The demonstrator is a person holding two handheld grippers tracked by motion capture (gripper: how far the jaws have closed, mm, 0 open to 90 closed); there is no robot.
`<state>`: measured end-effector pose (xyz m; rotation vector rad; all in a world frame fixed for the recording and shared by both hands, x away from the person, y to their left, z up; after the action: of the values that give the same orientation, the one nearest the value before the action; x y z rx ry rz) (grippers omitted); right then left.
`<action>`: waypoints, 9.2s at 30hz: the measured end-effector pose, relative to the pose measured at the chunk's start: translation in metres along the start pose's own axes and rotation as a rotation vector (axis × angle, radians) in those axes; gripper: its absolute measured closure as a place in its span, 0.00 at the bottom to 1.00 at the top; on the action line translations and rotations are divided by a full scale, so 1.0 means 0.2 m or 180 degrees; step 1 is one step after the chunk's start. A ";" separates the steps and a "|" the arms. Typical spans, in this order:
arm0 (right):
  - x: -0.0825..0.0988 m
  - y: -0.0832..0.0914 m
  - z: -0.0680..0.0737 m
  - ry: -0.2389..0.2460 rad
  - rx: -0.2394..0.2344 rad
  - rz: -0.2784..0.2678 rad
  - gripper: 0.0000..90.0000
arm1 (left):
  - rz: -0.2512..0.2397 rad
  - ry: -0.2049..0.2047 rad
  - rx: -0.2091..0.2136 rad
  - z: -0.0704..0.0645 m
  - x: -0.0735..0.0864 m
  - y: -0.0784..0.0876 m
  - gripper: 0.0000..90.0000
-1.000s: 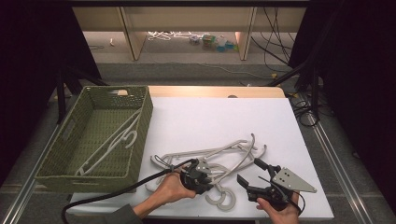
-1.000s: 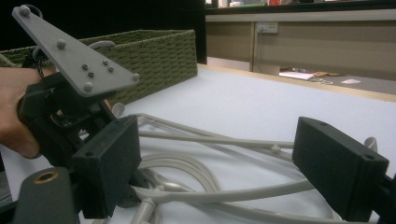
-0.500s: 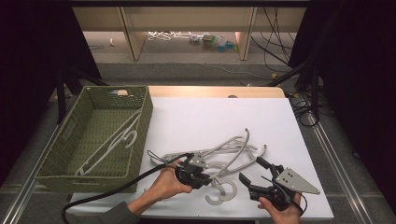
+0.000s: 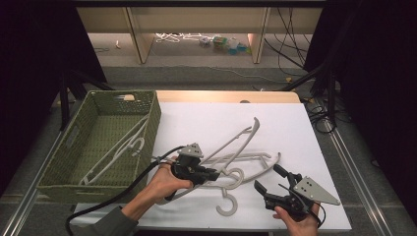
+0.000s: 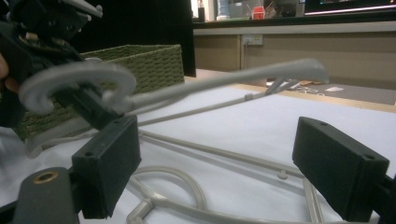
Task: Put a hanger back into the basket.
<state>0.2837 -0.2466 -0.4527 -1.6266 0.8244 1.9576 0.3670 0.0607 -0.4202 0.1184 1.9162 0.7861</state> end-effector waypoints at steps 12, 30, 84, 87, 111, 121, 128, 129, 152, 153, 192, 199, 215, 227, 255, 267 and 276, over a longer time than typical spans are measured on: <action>0.01 -0.02 0.00 0.0001 -0.0063 -0.0020 0.18 | -0.0475 0.0365 0.0200 0.05 -0.10 0.24 0.91; 0.01 -0.03 0.01 0.0025 -0.0036 0.0029 0.18 | -0.0946 0.0592 0.0252 0.09 -0.20 0.67 0.91; 0.01 -0.05 0.01 0.0012 -0.0084 0.0061 0.18 | -0.0689 0.0699 -0.1079 0.62 0.01 1.38 0.91; 0.02 -0.05 0.01 0.0008 -0.0081 0.0058 0.18 | -0.0677 0.0736 -0.1088 0.65 0.03 1.39 0.91; 0.02 -0.05 0.02 0.0025 -0.0076 0.0151 0.18 | -0.0242 0.0602 -0.1337 0.80 0.13 1.41 0.91; 0.02 -0.06 0.02 0.0008 -0.0099 0.0152 0.18 | -0.0086 0.0517 -0.1337 0.81 0.13 1.36 0.91; 0.02 -0.07 0.02 -0.0013 -0.0124 0.0046 0.18 | -0.0056 0.0521 -0.1287 0.80 0.13 1.31 0.91; 0.02 -0.07 0.01 0.0009 -0.0089 0.0076 0.18 | -0.0040 0.0515 -0.1294 0.80 0.13 1.31 0.91; 0.02 -0.08 0.02 -0.0014 -0.0140 0.0031 0.18 | 0.0156 0.0661 -0.1296 0.84 0.28 1.14 0.91; 0.02 -0.08 0.02 -0.0011 -0.0139 0.0030 0.18 | 0.0171 0.0652 -0.1300 0.84 0.29 1.13 0.91; 0.01 -0.07 0.02 0.0017 -0.0136 0.0096 0.18 | -0.0653 0.0556 -0.1041 0.16 0.19 1.13 0.41; 0.01 -0.06 0.03 0.0024 -0.0127 0.0135 0.18 | -0.0567 0.0472 -0.0797 -0.02 0.19 1.00 0.39; 0.01 -0.07 0.02 0.0077 -0.0148 0.0095 0.18 | -0.0538 0.0242 -0.0535 -0.15 0.09 0.66 0.38; 0.01 -0.07 0.02 0.0082 -0.0160 0.0044 0.18 | -0.0393 0.0134 -0.0278 -0.17 -0.03 0.39 0.35; 0.01 -0.02 0.00 -0.0004 -0.0110 0.0080 0.18 | 0.0338 -0.0295 -0.0236 -0.07 0.04 -0.09 0.26; 0.01 -0.02 0.01 -0.0004 -0.0102 0.0096 0.18 | 0.0476 -0.0511 -0.0225 -0.05 0.09 -0.14 0.27; 0.01 -0.02 0.01 0.0019 -0.0100 0.0093 0.18 | 0.0663 -0.0583 -0.0366 0.03 0.13 -0.15 0.29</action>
<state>0.2853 -0.2420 -0.4556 -1.6479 0.8279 1.9961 0.3670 0.0493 -0.4589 0.3125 1.6993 0.9882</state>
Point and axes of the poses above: each handheld gripper's, and its own axes: y roughly backward along the jaws, x roughly out of its underside, z roughly to its left, the point moved 1 cm from there along -y, roughly forward along the jaws, and after that the axes turned 6 degrees about -x, right-handed, at the moved point
